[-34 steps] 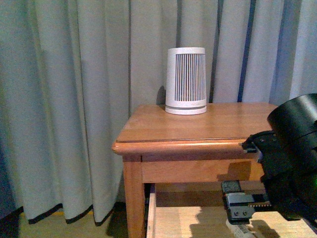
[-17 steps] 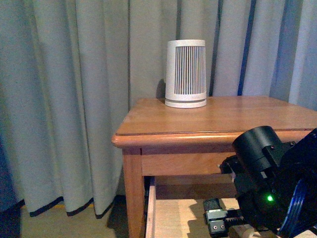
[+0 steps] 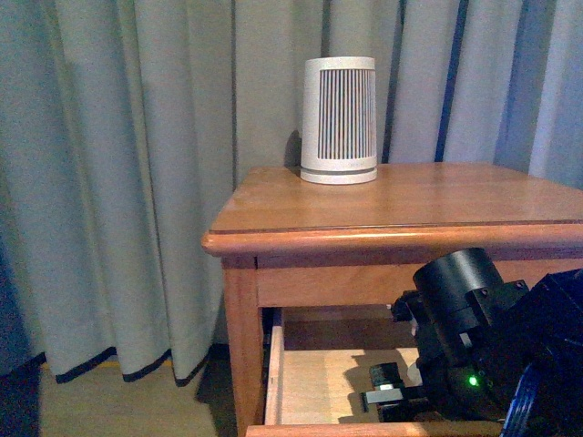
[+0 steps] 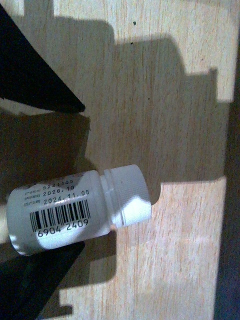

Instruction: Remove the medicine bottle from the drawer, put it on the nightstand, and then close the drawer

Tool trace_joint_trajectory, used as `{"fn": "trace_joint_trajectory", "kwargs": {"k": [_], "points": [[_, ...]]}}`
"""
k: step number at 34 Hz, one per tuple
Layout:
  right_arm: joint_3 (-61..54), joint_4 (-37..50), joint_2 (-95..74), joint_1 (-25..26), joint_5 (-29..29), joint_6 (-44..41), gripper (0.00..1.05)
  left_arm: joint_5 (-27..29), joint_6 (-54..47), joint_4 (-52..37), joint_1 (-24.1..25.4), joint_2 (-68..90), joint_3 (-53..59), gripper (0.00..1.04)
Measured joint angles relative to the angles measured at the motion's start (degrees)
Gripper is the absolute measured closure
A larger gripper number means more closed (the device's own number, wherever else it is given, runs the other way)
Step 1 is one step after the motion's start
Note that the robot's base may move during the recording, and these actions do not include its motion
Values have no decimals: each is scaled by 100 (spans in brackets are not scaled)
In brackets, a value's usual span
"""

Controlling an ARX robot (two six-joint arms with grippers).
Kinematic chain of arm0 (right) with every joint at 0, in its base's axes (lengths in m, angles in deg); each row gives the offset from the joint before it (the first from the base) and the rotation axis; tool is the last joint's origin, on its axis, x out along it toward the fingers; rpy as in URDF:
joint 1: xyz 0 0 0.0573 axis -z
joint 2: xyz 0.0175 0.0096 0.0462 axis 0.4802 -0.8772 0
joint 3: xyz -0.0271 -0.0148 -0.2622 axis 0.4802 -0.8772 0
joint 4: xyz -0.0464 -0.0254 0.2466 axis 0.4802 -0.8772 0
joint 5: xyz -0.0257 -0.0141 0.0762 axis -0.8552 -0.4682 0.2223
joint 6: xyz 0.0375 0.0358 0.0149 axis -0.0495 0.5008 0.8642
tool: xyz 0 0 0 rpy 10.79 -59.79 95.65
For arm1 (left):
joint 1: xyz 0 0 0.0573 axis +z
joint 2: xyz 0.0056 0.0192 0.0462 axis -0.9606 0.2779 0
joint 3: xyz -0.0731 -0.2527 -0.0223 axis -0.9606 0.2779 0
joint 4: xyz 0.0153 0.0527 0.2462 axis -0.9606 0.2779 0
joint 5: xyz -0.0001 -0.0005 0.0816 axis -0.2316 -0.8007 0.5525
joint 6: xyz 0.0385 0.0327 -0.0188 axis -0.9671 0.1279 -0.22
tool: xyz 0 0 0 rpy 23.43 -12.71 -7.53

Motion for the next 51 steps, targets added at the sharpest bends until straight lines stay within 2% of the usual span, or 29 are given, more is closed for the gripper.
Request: {"fn": "trace_joint_trajectory", "kwargs": {"k": [3, 7, 9, 11, 19, 28, 34, 42, 48, 51], "points": [[-74, 297, -42, -9, -133, -177, 44, 0, 0, 0, 0, 0, 0, 7], [-131, 494, -66, -11, -177, -341, 58, 0, 0, 0, 0, 0, 0, 7], [-166, 577, -63, -11, -212, -485, 70, 0, 0, 0, 0, 0, 0, 7], [-186, 614, -63, -17, -238, -573, 74, 0, 0, 0, 2, 0, 0, 7], [-339, 791, 118, -63, -367, -892, 75, 0, 0, 0, 0, 0, 0, 7], [-826, 568, 868, -181, -442, -791, 75, 0, 0, 0, 0, 0, 0, 7], [-1121, -87, 1659, -439, -372, -190, 75, 0, 0, 0, 0, 0, 0, 7], [-1126, -1576, 3021, -776, 155, 1222, 75, 0, 0, 0, 0, 0, 0, 7], [-929, -2118, 3823, -785, 160, 1364, 75, 0, 0, 0, 0, 0, 0, 7], [-514, -1917, 4288, -568, -201, 994, 75, 0, 0, 0, 0, 0, 0, 7]]}}
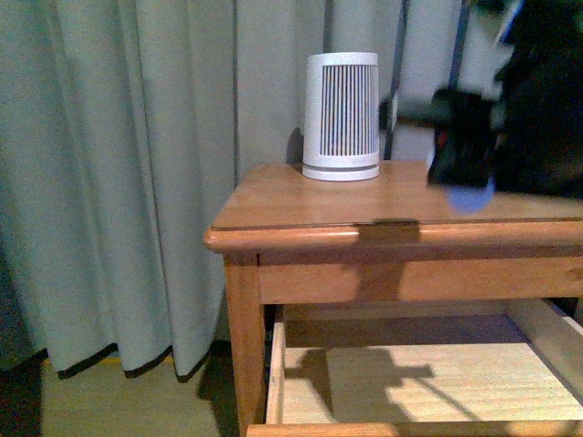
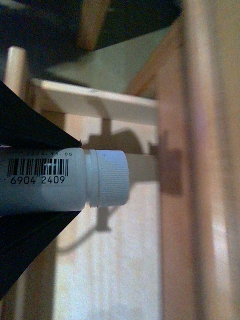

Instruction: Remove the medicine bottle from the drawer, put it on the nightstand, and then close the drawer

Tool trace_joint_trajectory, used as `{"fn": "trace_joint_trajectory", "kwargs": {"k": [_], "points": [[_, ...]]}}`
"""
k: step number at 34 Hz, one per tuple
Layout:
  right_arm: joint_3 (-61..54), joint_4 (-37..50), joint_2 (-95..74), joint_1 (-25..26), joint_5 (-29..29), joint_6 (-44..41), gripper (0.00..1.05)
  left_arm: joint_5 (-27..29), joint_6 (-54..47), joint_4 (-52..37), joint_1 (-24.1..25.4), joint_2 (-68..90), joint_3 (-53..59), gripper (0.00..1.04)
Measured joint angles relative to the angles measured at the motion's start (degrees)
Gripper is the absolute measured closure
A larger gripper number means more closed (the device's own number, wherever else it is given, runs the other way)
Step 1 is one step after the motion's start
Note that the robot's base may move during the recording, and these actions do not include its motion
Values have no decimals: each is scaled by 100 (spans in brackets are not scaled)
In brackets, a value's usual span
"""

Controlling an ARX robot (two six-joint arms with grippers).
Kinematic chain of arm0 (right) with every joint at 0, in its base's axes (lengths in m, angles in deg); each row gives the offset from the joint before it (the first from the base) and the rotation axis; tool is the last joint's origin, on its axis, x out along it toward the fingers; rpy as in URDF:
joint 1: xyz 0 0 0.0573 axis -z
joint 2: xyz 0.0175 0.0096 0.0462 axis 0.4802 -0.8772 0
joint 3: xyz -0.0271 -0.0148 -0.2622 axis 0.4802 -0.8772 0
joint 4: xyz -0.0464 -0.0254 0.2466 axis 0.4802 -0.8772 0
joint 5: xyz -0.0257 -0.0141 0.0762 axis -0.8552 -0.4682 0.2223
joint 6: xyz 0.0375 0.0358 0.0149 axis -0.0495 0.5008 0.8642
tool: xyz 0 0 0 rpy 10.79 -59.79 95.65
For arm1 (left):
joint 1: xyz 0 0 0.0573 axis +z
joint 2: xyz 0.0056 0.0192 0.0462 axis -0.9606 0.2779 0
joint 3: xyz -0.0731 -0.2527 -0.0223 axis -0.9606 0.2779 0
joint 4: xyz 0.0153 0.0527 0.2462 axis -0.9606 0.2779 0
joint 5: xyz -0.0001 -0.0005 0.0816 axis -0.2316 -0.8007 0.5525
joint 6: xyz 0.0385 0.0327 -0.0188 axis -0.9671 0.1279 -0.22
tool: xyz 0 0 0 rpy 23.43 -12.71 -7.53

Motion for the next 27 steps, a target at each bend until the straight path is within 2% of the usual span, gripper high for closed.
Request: {"fn": "trace_joint_trajectory", "kwargs": {"k": [6, 13, 19, 25, 27], "points": [[1211, 407, -280, 852, -48, -879, 75, 0, 0, 0, 0, 0, 0, 7], [2658, -28, -1781, 1513, 52, -1102, 75, 0, 0, 0, 0, 0, 0, 7], [3477, -422, -2920, 1692, 28, -1049, 75, 0, 0, 0, 0, 0, 0, 7], [3661, -601, -3383, 1687, -76, -957, 75, 0, 0, 0, 0, 0, 0, 7], [3661, -603, -3418, 1687, -129, -964, 68, 0, 0, 0, 0, 0, 0, 7]]}}
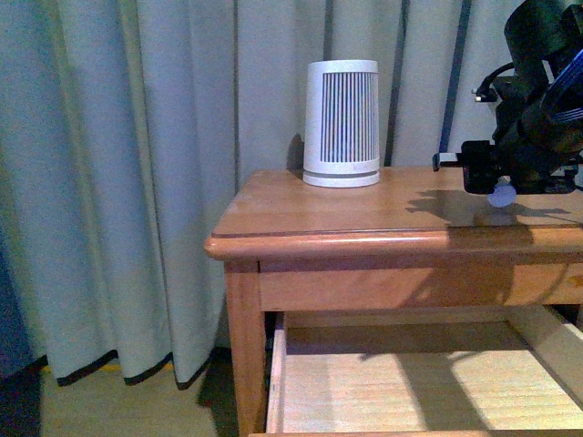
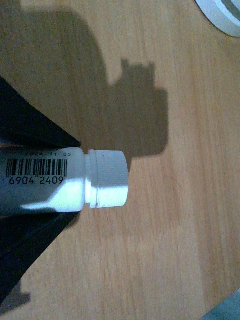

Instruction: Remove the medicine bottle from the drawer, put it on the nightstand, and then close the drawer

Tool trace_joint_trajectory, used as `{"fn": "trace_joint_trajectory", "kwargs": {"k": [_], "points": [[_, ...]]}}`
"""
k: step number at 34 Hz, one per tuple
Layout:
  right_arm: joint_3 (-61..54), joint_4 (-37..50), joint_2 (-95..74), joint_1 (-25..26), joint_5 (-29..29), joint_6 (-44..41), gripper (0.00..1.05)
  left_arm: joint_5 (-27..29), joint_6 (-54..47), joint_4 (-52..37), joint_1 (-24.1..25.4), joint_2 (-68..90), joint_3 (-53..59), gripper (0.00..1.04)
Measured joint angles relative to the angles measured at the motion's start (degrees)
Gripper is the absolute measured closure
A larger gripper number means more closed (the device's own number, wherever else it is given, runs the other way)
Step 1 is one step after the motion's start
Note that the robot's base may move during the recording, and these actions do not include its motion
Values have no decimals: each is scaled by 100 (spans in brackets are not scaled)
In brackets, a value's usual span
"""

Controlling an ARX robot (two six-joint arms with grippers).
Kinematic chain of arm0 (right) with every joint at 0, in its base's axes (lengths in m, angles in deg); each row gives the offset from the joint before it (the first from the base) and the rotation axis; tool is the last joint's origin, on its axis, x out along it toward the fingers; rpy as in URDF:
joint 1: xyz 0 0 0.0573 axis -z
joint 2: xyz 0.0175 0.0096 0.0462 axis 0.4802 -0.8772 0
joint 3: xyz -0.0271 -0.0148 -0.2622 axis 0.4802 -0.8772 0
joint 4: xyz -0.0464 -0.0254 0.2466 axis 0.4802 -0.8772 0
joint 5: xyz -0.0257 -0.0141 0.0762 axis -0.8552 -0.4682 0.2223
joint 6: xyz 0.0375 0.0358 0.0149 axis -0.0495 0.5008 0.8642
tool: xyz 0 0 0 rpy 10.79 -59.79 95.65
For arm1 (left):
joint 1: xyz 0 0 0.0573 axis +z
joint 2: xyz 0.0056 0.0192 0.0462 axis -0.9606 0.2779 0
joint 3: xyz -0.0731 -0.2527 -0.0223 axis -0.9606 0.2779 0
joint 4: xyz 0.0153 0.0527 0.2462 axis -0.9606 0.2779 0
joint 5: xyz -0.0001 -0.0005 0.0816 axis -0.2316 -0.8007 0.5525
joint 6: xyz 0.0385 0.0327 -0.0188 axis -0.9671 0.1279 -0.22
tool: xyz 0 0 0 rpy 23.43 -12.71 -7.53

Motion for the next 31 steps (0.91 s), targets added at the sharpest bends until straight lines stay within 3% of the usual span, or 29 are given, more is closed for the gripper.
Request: {"fn": "trace_joint_trajectory", "kwargs": {"k": [3, 11, 14, 18, 21, 26, 31], "points": [[0, 26, -2, 0, -11, -4, 57, -2, 0, 0, 2, 0, 0, 7], [-448, 752, 533, -7, -90, -111, 14, 0, 0, 0, 0, 0, 0, 7], [-896, 1198, 1062, -26, -162, -149, 5, -2, 0, 0, 0, 0, 0, 7], [-1759, 1655, 2092, -39, -273, -197, 7, 0, 0, 0, 0, 0, 0, 7], [-3023, 1727, 3414, -39, -166, -4, 7, 0, 0, 0, 0, 0, 0, 7], [-5362, 1388, 5486, -151, -76, 195, 7, -2, 0, 0, 0, 0, 0, 7], [-6653, 866, 6686, -214, 109, 321, 7, 0, 0, 0, 0, 0, 0, 7]]}}
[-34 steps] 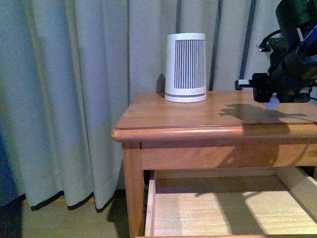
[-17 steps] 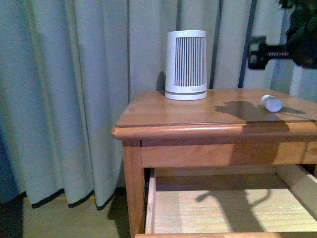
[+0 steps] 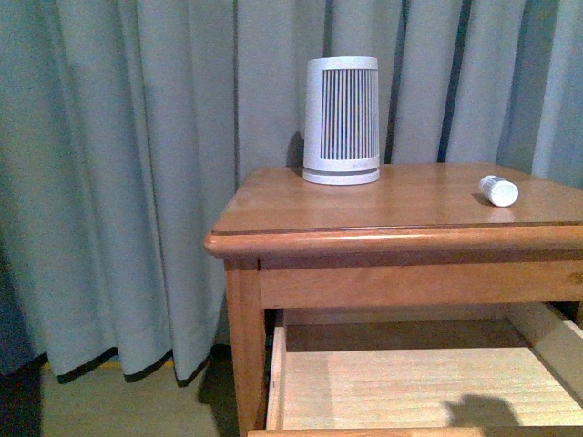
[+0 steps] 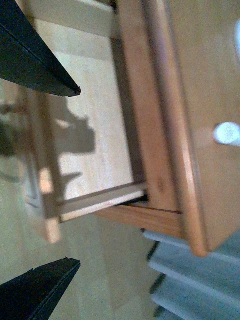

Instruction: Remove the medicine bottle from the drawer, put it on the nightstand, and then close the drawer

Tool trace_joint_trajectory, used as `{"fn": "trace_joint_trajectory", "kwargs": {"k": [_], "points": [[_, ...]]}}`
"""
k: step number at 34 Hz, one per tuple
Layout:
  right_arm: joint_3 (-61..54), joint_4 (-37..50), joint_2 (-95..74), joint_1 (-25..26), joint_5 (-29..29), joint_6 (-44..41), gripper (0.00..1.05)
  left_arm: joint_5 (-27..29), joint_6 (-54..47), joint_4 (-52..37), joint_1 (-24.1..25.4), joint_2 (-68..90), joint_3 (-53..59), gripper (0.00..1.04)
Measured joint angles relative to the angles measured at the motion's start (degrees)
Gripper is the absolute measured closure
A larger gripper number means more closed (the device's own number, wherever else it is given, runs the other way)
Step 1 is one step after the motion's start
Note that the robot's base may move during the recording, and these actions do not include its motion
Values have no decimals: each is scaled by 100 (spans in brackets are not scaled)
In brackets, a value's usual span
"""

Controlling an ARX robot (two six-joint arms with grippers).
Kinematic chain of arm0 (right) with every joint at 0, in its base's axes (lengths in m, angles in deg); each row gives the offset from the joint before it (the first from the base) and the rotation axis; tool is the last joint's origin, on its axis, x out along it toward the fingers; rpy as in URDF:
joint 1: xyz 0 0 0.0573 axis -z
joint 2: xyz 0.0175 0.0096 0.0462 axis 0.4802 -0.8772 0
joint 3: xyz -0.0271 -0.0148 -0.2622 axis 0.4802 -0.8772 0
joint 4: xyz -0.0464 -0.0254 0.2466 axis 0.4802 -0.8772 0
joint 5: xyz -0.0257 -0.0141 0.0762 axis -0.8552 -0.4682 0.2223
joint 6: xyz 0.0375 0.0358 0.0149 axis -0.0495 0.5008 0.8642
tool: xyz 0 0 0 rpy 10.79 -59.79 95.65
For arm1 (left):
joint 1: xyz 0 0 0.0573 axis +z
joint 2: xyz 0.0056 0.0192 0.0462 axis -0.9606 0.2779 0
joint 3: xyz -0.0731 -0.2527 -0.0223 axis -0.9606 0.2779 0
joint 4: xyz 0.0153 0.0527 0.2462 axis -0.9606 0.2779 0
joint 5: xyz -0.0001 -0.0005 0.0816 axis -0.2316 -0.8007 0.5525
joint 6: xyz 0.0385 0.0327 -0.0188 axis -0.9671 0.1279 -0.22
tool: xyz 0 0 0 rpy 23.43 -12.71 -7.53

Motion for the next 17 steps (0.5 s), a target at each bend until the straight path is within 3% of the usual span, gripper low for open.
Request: {"fn": "trace_joint_trajectory", "kwargs": {"k": [10, 17], "points": [[-1491, 234, -114, -503, 166, 179, 7, 0, 0, 0, 0, 0, 0, 7], [-1674, 2061, -1759, -520, 55, -9, 7, -2, 0, 0, 2, 0, 0, 7]]}}
